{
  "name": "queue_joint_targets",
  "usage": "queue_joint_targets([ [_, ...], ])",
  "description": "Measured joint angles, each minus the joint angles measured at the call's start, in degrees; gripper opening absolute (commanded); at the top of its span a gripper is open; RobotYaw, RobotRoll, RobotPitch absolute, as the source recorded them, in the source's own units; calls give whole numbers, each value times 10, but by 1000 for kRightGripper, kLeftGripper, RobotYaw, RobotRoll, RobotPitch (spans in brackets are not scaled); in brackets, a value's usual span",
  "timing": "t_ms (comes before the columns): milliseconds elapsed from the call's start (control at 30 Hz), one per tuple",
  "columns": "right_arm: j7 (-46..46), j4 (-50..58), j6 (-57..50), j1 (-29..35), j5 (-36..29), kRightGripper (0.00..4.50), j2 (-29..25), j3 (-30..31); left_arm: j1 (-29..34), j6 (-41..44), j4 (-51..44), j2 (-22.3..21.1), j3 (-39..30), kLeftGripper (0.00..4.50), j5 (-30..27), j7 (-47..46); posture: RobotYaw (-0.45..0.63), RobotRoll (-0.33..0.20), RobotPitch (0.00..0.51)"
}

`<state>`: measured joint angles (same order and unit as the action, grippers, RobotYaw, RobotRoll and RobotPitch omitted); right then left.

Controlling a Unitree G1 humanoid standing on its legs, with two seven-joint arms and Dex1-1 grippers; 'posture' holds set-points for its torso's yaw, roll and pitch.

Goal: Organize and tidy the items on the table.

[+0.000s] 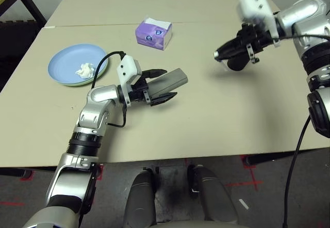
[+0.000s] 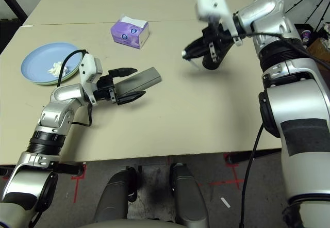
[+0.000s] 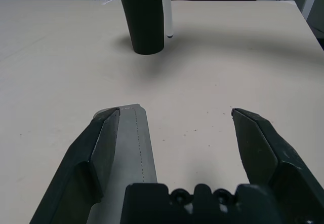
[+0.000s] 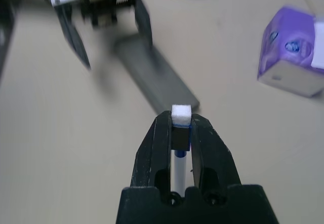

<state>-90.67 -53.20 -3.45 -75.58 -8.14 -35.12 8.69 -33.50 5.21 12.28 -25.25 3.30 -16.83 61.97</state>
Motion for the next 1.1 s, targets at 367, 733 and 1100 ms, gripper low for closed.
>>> queue_joint_targets([
  [367, 284, 254, -116, 194, -141, 405, 81, -197, 0, 2, -2, 0, 0, 4500, 0, 0, -88, 0, 151],
  [733, 398, 373, -132, 245, -182, 405, 72, -233, -2, 5, -1, -1, 1, 4500, 0, 8, -108, 0, 147],
  [1100, 460, 405, -47, 286, -144, 405, 41, -232, -2, 5, 0, 1, 1, 4500, 0, 8, -115, 0, 153],
])
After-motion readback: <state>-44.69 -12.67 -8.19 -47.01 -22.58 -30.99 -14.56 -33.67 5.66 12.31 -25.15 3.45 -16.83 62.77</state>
